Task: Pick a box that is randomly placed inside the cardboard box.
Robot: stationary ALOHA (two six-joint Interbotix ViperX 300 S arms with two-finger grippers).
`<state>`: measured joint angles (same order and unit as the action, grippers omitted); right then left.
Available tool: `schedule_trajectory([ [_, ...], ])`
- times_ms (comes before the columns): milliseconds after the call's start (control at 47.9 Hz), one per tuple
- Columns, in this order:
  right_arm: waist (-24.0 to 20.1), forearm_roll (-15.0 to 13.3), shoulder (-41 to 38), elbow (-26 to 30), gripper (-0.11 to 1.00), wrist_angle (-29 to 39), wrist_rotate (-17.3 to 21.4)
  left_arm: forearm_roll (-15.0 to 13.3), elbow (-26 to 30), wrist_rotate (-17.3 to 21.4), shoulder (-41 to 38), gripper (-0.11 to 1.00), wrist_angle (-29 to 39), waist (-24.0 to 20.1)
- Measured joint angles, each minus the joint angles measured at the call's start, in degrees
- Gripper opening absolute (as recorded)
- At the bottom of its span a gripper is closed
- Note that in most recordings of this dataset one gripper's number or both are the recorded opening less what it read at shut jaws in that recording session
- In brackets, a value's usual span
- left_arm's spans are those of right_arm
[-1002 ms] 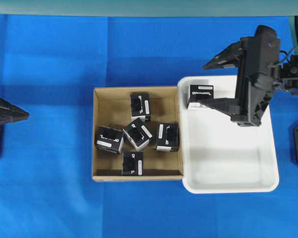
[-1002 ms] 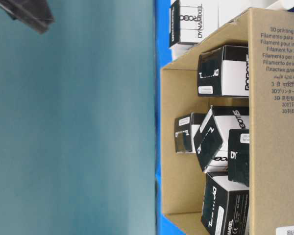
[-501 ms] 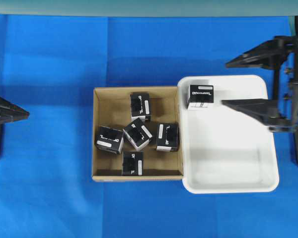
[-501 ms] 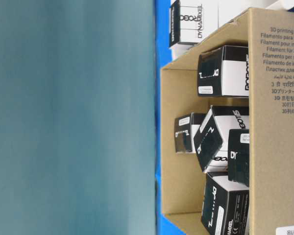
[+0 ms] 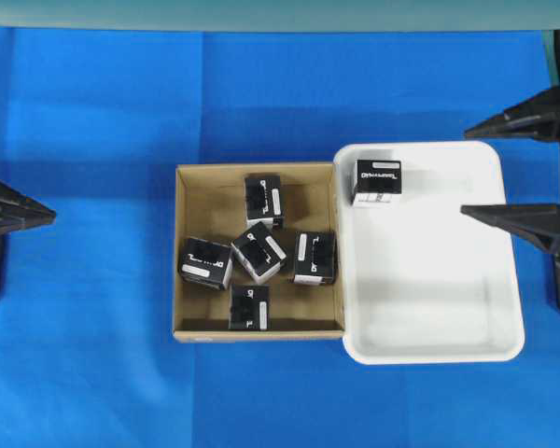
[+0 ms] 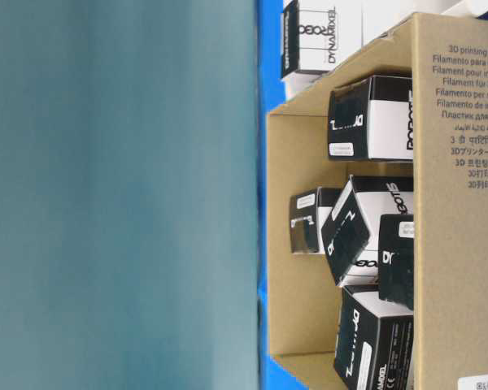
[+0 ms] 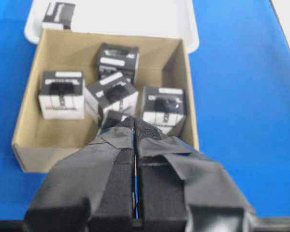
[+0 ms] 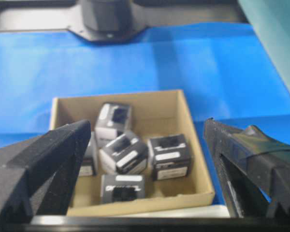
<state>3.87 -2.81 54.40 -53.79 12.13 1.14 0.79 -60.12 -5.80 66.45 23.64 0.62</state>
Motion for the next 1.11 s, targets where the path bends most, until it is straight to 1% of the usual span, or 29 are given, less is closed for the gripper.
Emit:
schedule_trajectory([
  [313, -0.3, 0.0, 1.9, -0.4, 0.99, 1.5, 0.0, 0.0, 0.0, -0.4, 0.0, -0.05, -0.1, 0.2],
  [543, -0.3, 0.0, 4.8, -0.5, 0.99, 5.0, 0.1, 0.0, 0.0, -0.5, -0.1, -0.05, -0.2, 0.8],
  [647, -0.3, 0.0, 5.4, -0.4, 0.99, 5.3, 0.0, 0.0, 0.0, 0.0, -0.1, -0.05, -0.2, 0.9],
  [1106, -0.3, 0.0, 6.7, -0.5, 0.98, 5.4, 0.2, 0.0, 0.0, 0.0, -0.2, -0.05, -0.2, 0.8],
])
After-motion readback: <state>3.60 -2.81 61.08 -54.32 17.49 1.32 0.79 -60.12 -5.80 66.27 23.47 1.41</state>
